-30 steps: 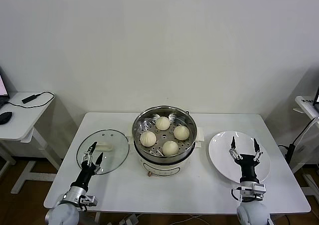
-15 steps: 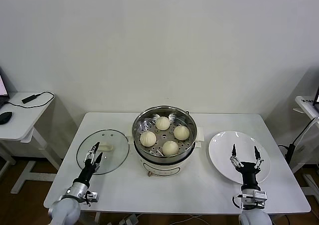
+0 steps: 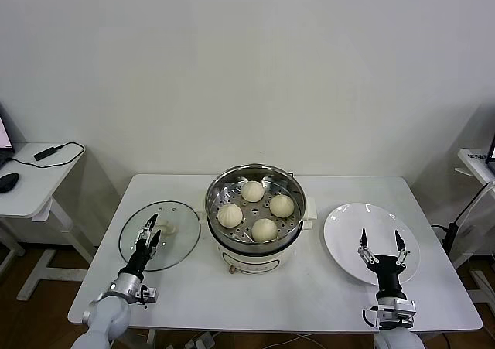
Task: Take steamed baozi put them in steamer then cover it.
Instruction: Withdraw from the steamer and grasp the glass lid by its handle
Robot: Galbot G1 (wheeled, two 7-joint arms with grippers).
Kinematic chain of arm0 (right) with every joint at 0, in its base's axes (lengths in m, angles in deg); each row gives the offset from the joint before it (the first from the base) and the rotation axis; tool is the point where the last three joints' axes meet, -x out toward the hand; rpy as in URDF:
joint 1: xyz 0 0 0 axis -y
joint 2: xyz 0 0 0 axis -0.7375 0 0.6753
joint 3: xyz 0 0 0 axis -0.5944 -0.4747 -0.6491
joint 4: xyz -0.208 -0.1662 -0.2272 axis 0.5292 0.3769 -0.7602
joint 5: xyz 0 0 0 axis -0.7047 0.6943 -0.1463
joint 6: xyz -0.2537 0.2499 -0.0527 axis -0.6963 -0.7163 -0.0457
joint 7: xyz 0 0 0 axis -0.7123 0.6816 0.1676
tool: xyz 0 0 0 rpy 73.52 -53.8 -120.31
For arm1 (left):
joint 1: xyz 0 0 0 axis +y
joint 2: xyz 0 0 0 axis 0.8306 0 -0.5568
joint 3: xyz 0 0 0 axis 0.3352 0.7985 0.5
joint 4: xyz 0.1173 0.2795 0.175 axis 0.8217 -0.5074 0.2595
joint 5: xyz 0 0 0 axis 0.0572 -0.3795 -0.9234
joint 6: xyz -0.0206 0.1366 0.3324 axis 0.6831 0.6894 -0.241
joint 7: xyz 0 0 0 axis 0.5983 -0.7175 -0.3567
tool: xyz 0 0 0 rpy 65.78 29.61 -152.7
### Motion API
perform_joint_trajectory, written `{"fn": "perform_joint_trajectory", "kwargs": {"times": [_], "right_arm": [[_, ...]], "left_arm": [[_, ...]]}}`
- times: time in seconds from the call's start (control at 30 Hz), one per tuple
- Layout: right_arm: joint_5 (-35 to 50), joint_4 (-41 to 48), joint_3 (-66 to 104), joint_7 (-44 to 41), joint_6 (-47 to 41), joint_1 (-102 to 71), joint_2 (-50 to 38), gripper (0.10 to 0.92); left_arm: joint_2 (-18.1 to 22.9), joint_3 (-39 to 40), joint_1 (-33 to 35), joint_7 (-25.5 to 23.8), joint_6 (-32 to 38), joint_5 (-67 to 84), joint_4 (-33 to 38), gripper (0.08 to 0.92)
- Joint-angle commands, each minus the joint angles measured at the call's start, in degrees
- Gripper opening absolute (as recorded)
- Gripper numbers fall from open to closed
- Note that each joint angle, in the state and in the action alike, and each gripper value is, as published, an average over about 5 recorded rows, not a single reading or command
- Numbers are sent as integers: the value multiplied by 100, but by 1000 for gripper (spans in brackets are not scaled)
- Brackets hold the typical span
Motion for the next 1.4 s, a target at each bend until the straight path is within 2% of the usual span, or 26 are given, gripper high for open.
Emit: {"fn": "perform_joint_trajectory", "kwargs": {"times": [0.03, 1.03, 1.13, 1.4], "right_arm": [[-21, 22, 21, -50, 22, -23, 18, 823], [-133, -13, 50, -110, 44, -22, 145, 823], [-144, -19, 48, -108, 43, -18, 147, 823], [-161, -27, 34, -103, 41, 4, 161, 823]], "left_arm": [[29, 57, -301, 0, -35, -76, -192, 823], [192, 165, -835, -155, -230, -85, -833, 821], [189, 158, -838, -202, -224, -76, -863, 784], [200, 152, -830, -265, -207, -38, -863, 558]]}}
